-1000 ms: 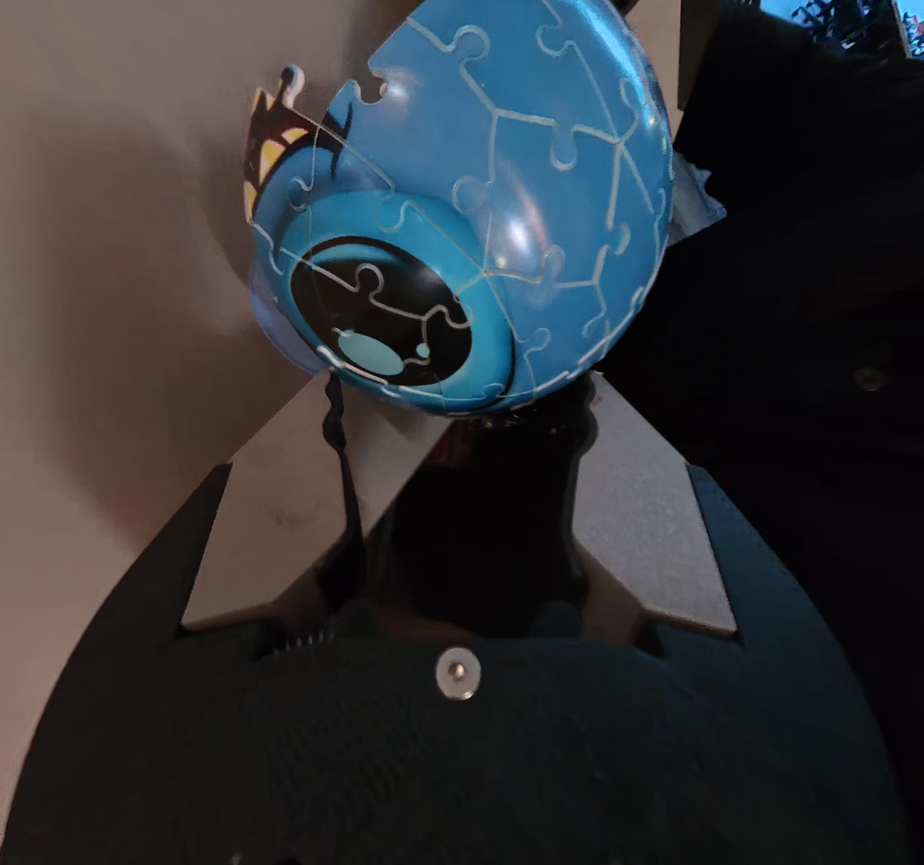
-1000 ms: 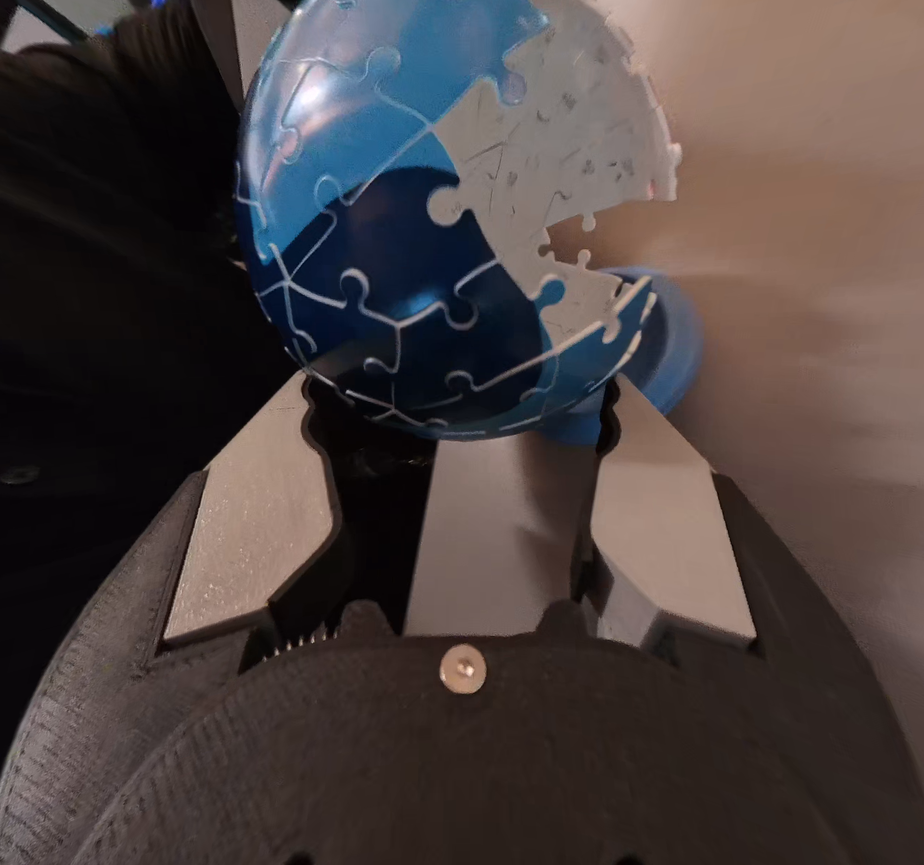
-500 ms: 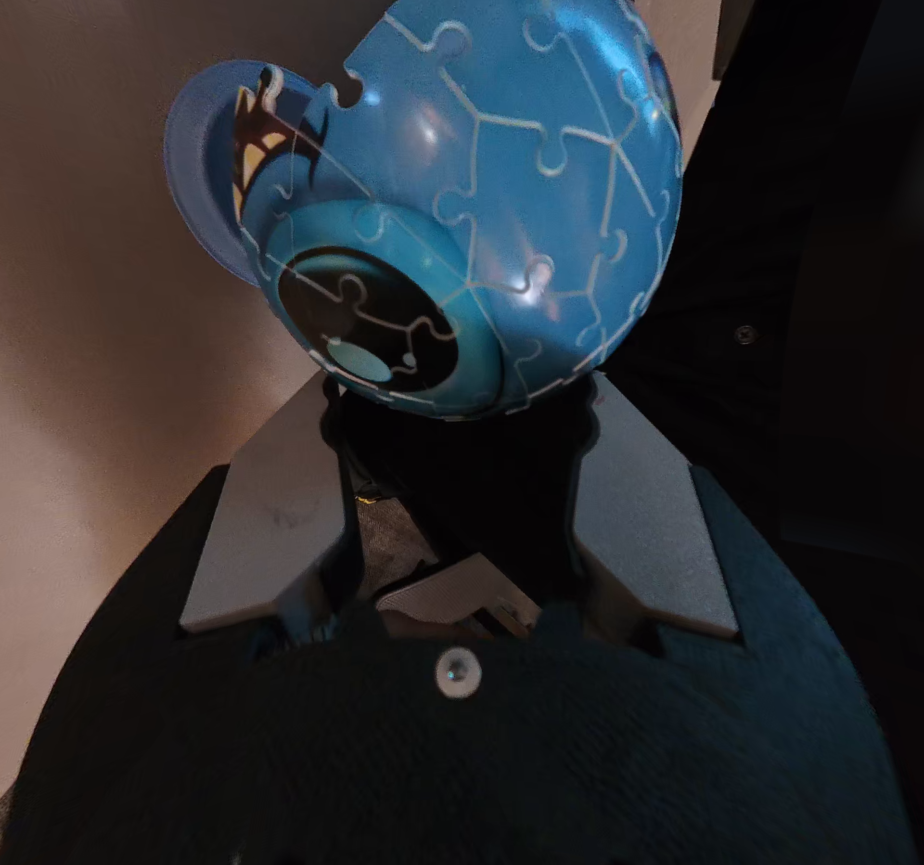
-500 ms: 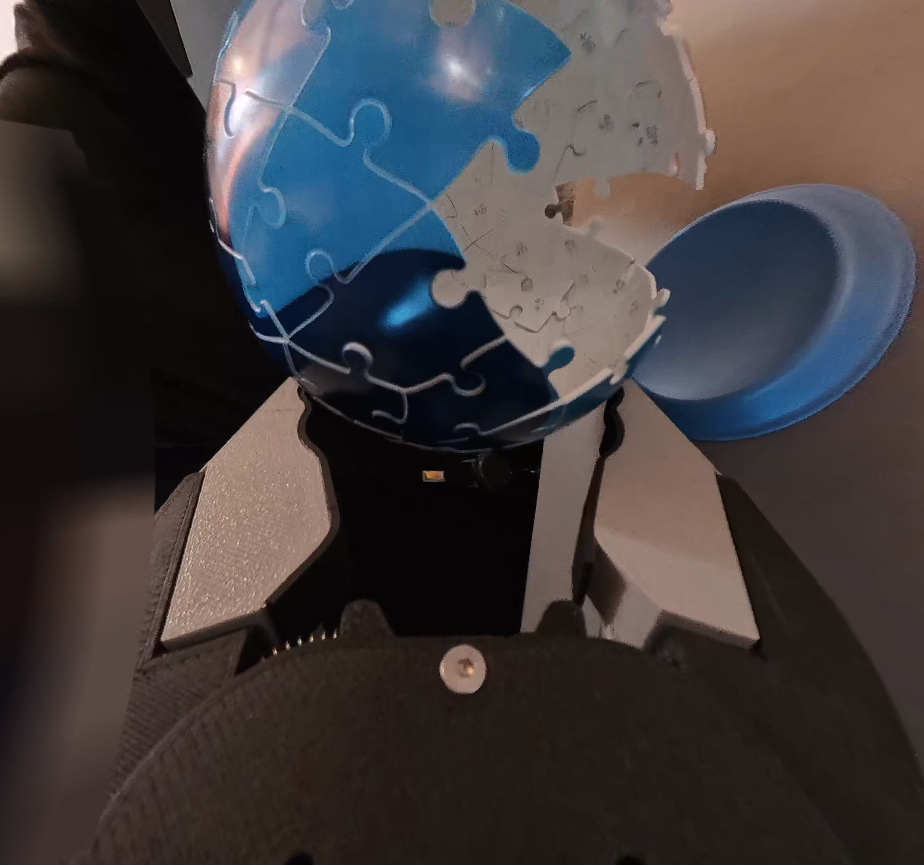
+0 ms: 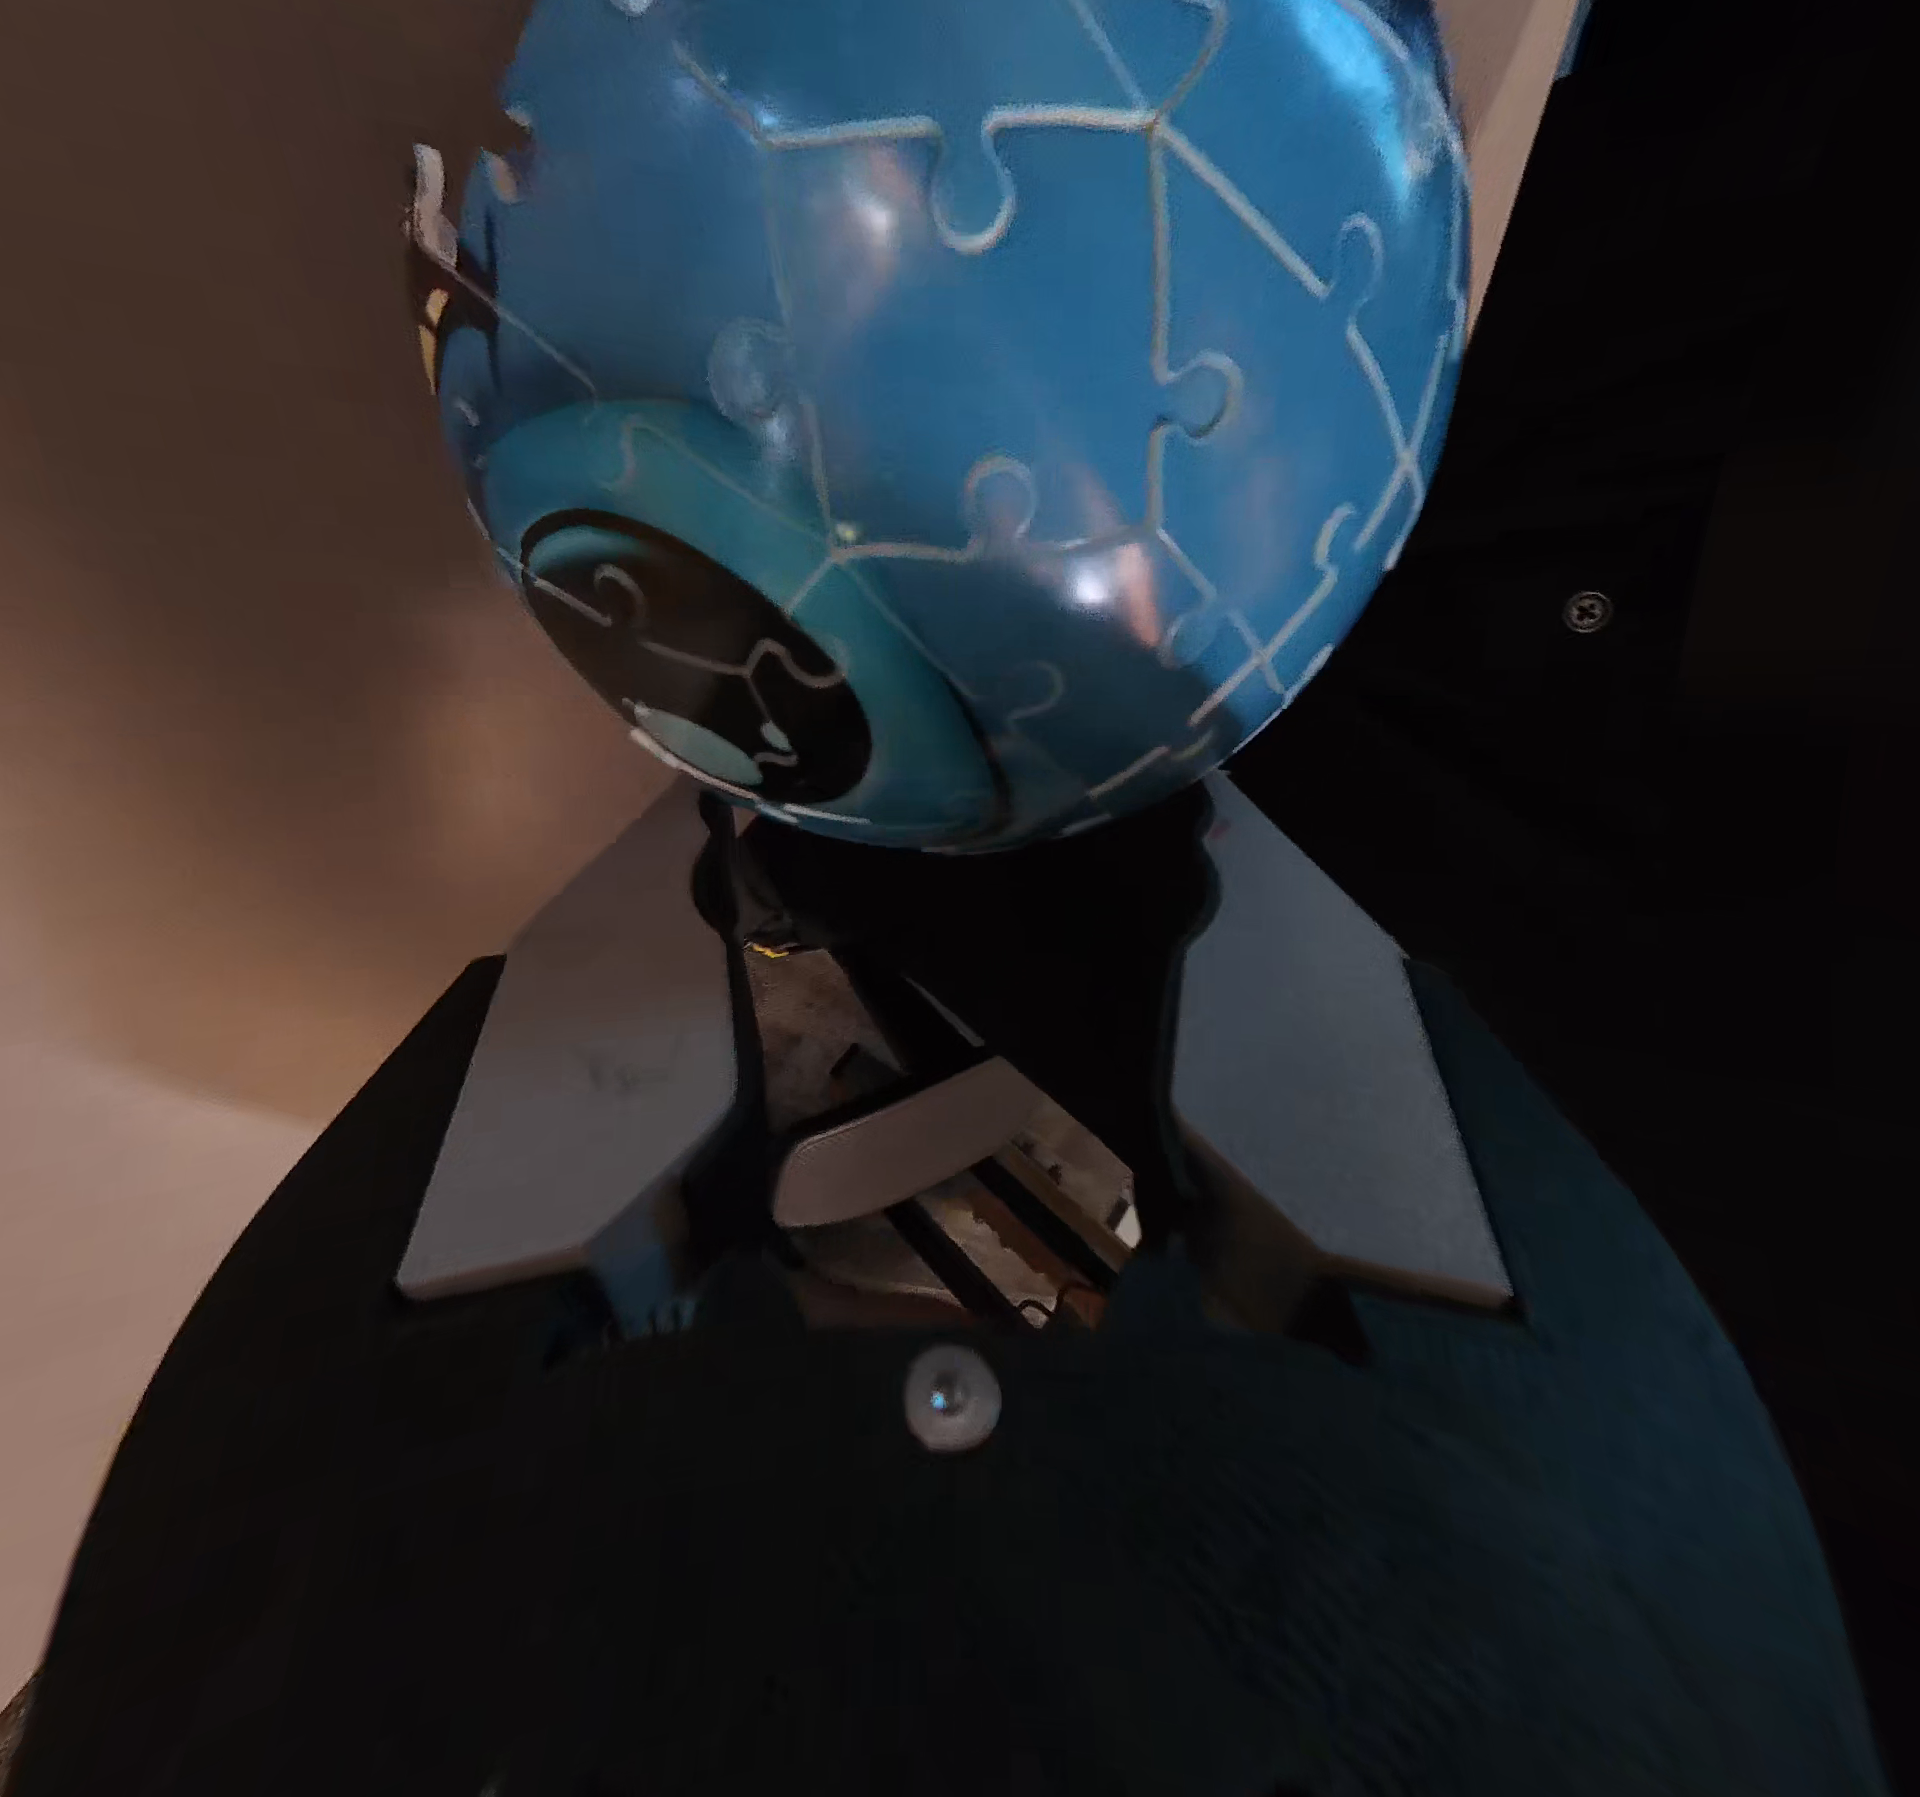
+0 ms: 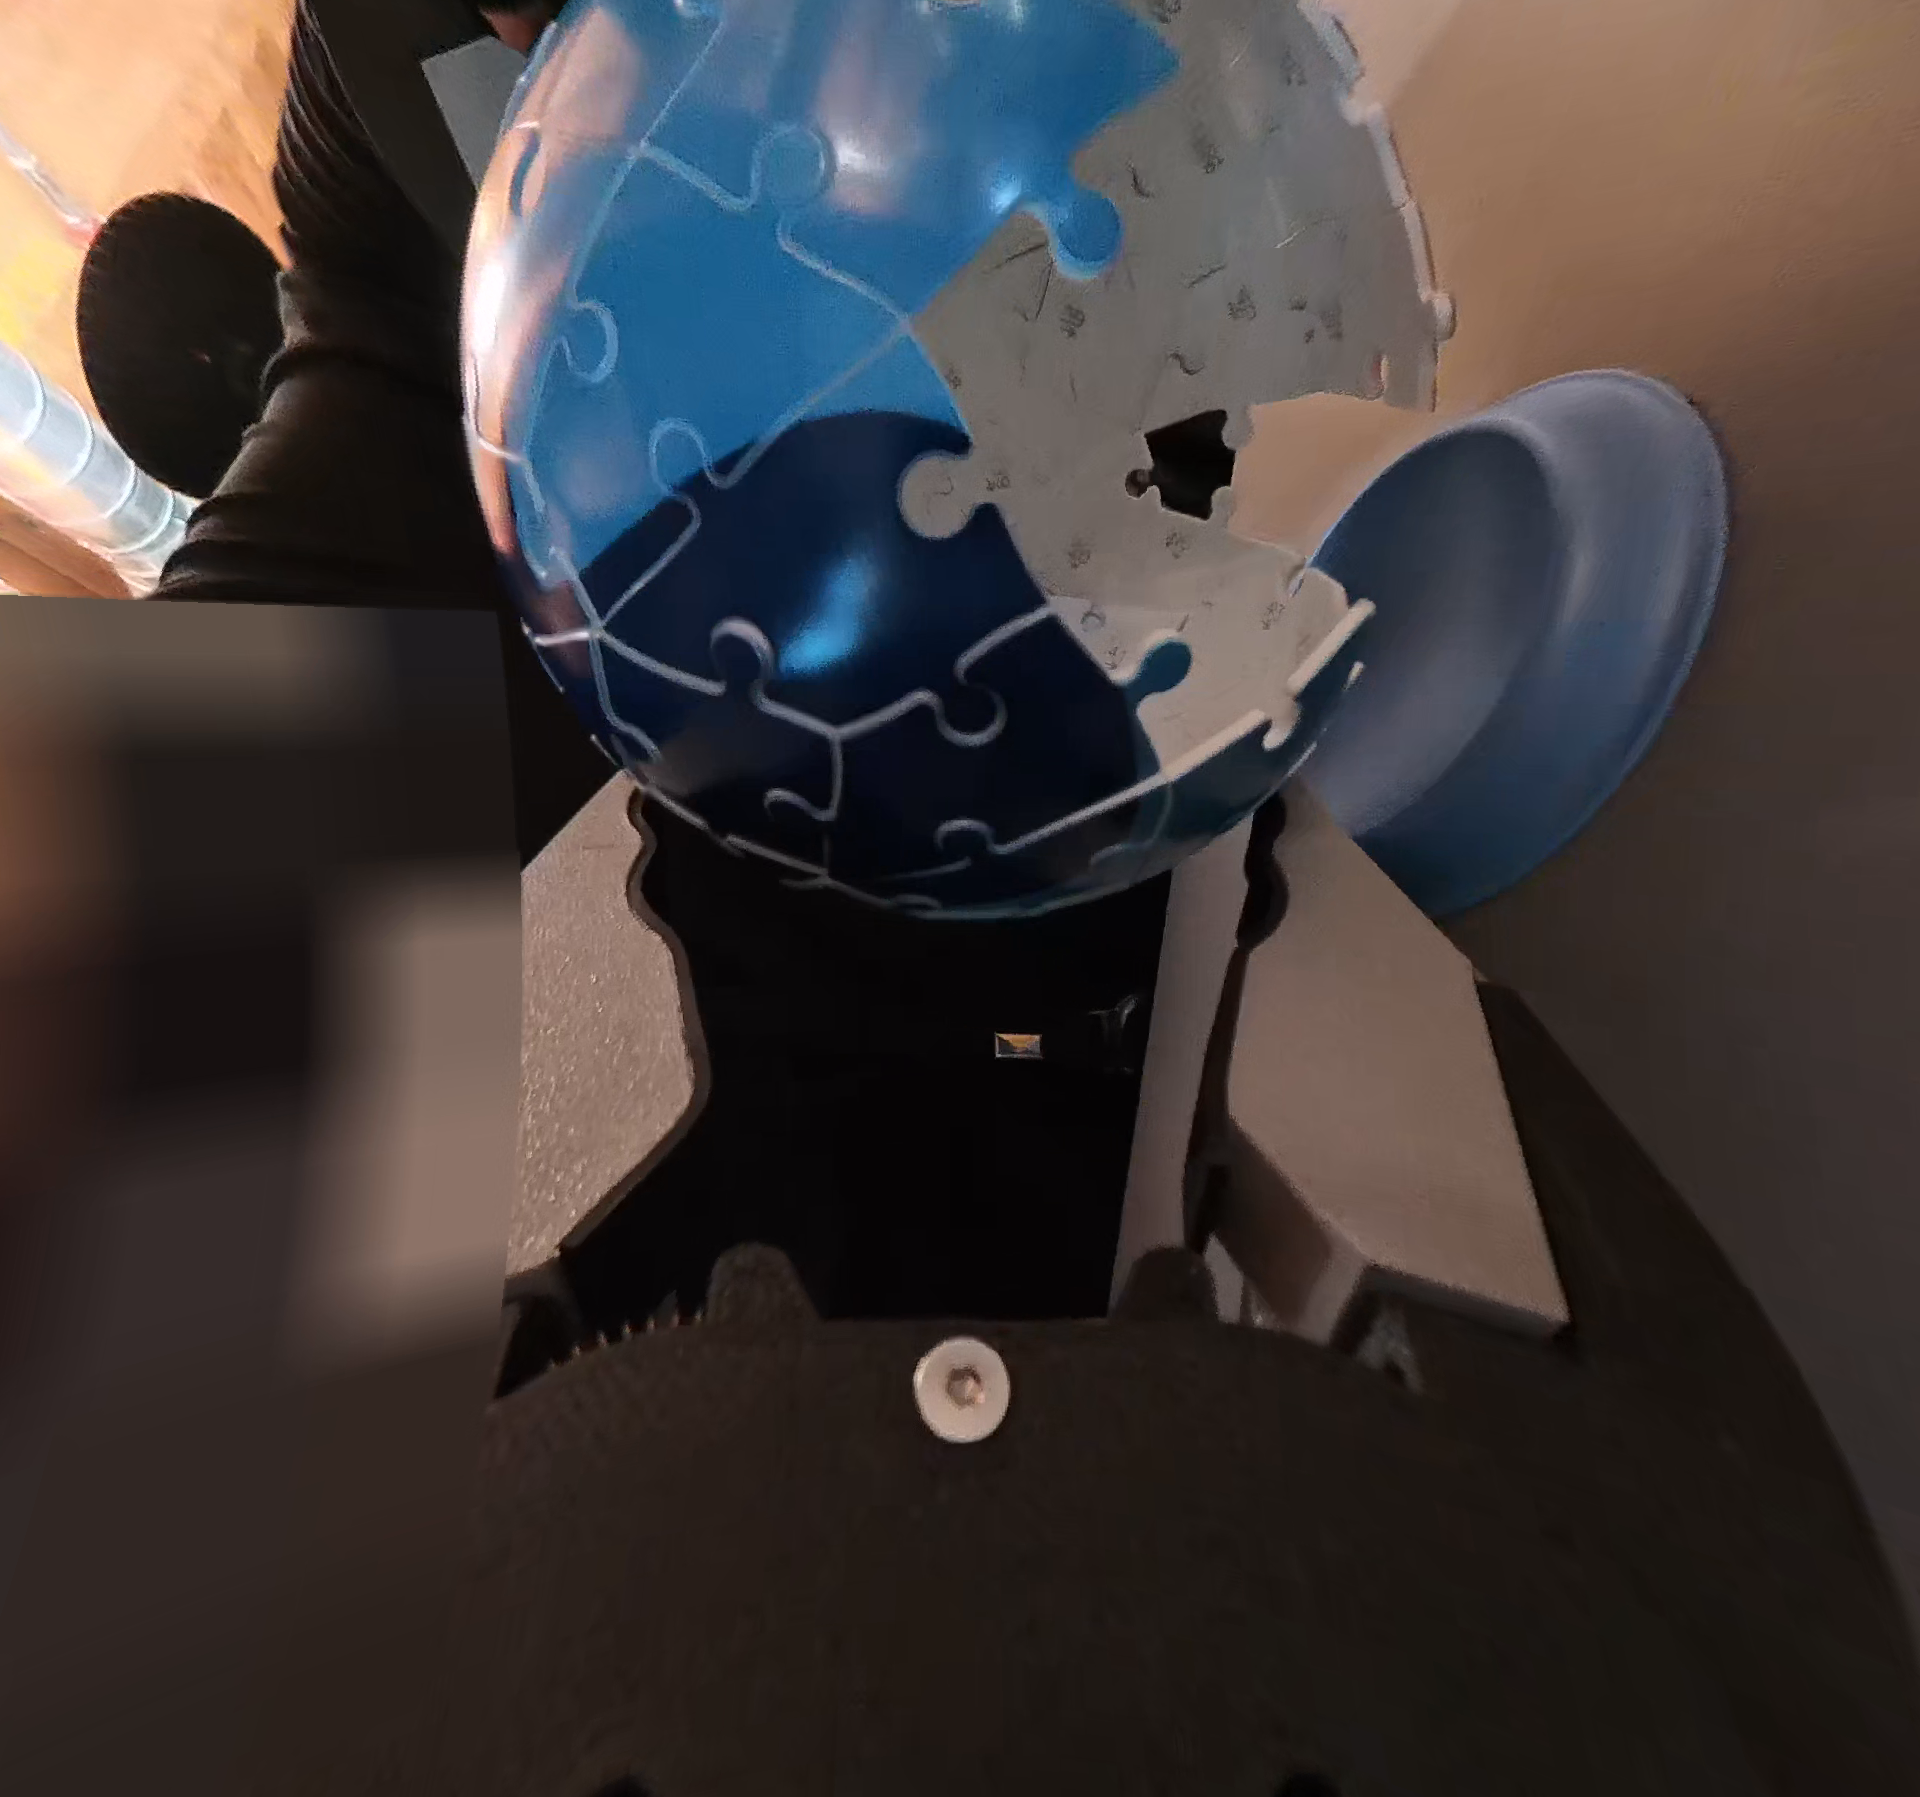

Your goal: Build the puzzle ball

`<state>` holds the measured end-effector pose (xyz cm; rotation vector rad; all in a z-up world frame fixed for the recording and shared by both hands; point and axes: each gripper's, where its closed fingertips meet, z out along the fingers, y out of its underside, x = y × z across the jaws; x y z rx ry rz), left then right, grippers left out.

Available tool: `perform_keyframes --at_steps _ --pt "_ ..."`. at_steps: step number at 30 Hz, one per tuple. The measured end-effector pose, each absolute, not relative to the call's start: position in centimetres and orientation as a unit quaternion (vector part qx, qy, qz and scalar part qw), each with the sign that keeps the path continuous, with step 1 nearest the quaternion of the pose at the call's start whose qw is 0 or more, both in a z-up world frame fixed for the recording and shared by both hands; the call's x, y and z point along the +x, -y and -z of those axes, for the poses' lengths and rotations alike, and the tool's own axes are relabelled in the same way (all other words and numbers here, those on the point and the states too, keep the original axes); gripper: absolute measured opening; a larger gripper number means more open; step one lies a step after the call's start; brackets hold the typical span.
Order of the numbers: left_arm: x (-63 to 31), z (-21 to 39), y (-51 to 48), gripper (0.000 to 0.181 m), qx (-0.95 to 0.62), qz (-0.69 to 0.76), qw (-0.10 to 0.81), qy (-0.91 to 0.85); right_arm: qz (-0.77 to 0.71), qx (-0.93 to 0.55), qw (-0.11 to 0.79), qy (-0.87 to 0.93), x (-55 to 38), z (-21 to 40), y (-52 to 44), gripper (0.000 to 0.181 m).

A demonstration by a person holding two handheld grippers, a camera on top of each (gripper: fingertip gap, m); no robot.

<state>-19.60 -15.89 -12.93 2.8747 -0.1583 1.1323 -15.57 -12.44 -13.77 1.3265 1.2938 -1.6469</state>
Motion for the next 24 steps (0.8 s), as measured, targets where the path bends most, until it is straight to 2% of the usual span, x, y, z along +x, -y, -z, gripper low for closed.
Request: perform_keyframes --at_steps 6,12,15,20,24 --pt "-19.7 13.2 16.1 0.078 0.924 -0.379 0.008 0.047 0.619 0.518 0.328 -0.490 -15.7 13.9 11.9 0.108" --pt "-20.0 14.2 16.7 0.077 0.928 -0.366 -0.018 0.065 0.594 0.535 0.307 -0.516 -15.3 14.8 11.8 0.095" --pt "-20.0 14.0 16.7 0.066 0.923 -0.376 -0.044 0.065 0.584 0.541 0.283 -0.535 -15.3 15.2 11.5 0.091" --pt "-21.3 14.1 17.6 0.070 0.926 -0.364 -0.066 0.072 0.576 0.543 0.263 -0.551 -14.2 15.5 10.9 0.087" --pt "-22.3 13.9 17.2 0.070 0.922 -0.358 -0.136 0.055 0.577 0.550 0.230 -0.558 -13.2 15.7 9.8 0.085"
